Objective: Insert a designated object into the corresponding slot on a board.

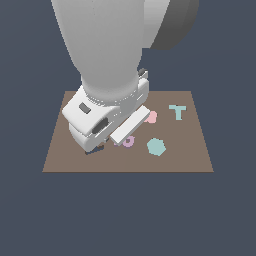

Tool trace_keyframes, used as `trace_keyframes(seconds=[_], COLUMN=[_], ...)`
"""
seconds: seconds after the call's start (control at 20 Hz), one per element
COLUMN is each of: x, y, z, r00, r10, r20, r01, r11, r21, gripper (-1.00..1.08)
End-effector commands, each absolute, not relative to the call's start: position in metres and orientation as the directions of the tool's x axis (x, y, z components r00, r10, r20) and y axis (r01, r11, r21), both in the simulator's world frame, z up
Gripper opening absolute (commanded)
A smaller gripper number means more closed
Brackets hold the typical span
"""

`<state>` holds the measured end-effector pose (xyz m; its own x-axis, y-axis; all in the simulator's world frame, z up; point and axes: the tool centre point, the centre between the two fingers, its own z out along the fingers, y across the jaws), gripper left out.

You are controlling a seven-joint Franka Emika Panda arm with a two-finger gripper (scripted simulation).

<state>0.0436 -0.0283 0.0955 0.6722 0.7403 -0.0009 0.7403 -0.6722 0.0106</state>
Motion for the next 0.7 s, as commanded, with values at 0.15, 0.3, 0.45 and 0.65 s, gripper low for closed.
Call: trace_keyframes(seconds=[0.15, 0.3, 0.45, 0.65], x=[0.052, 0.056, 0.059, 0.061], y=[-0.023, -0.021, -0.018, -0.015], z=[0.078, 0.071, 0.064, 0.057], r00=[0.515, 0.439, 0.372, 0.300], r10=[0.857, 0.898, 0.928, 0.954], r20=[0.000, 0.000, 0.000, 0.000], r01=[0.857, 0.898, 0.928, 0.954], r11=[-0.515, -0.439, -0.372, -0.300], r21=[0.007, 0.005, 0.003, 0.002], gripper=[1.00, 1.00, 1.00, 1.00])
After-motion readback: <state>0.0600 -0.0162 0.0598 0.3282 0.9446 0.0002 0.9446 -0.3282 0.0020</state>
